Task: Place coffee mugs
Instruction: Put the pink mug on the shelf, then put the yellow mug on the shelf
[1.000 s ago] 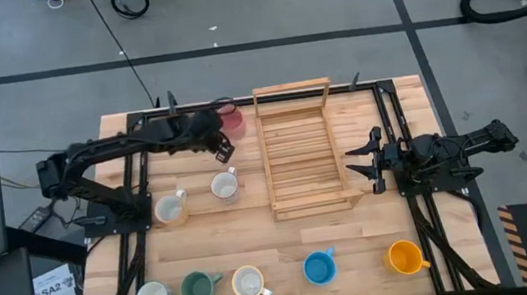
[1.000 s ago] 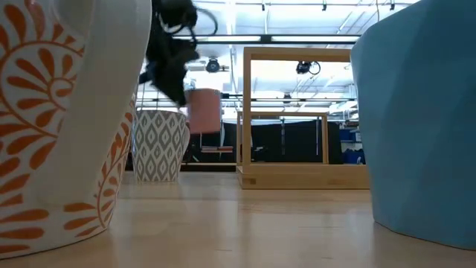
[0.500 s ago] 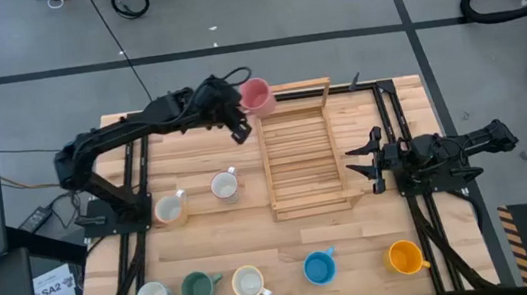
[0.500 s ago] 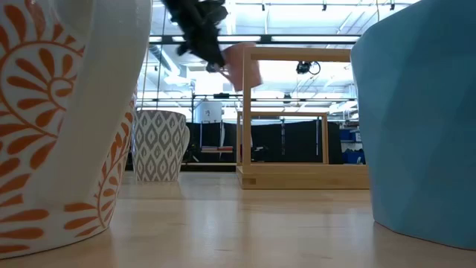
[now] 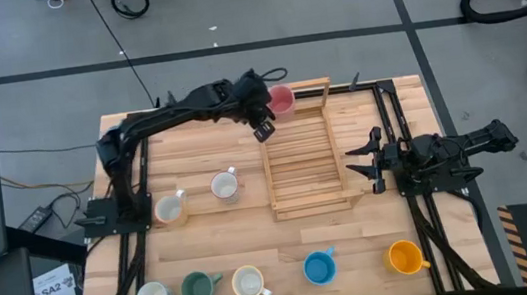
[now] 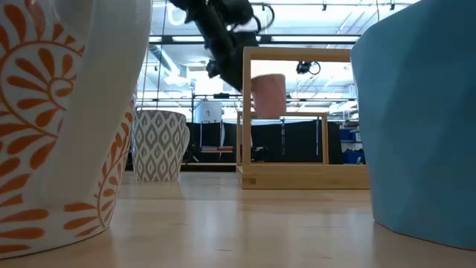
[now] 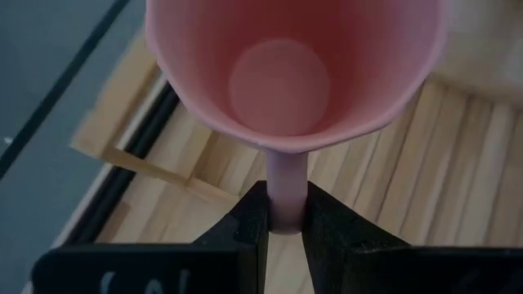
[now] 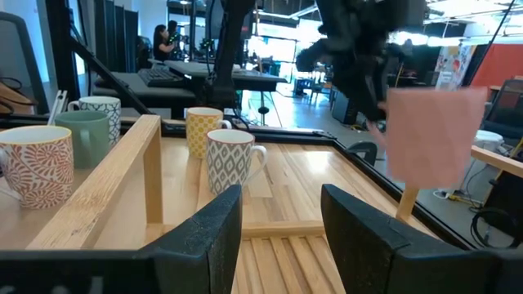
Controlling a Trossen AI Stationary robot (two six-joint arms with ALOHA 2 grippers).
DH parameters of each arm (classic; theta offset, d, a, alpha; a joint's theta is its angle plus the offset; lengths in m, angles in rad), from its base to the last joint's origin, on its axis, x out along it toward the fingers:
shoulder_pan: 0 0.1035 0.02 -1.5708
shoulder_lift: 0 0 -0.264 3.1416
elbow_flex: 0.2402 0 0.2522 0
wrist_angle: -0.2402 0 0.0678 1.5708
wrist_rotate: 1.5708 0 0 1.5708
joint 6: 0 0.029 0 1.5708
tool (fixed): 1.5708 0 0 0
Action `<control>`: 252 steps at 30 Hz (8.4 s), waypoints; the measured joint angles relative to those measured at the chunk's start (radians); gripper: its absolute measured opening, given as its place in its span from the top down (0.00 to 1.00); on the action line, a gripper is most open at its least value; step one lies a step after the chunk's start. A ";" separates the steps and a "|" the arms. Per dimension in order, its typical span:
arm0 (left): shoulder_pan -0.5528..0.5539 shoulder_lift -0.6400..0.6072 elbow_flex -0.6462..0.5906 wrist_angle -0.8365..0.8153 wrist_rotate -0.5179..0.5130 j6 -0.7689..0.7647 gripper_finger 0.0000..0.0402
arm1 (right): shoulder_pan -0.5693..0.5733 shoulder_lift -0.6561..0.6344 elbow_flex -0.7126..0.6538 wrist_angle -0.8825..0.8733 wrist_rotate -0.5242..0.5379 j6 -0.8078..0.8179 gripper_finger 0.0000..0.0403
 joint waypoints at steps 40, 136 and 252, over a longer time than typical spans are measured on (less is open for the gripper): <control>0.047 0.200 -0.002 -0.020 0.032 -0.059 0.85 | 0.000 0.000 0.000 0.002 0.000 0.000 0.57; -0.237 -0.152 -0.058 -0.106 0.021 0.026 0.53 | 0.068 0.282 0.529 -0.213 -0.192 0.384 0.58; -0.261 -0.435 -0.560 0.298 0.003 -0.082 0.53 | 0.848 1.434 0.914 -1.020 -0.400 1.466 0.70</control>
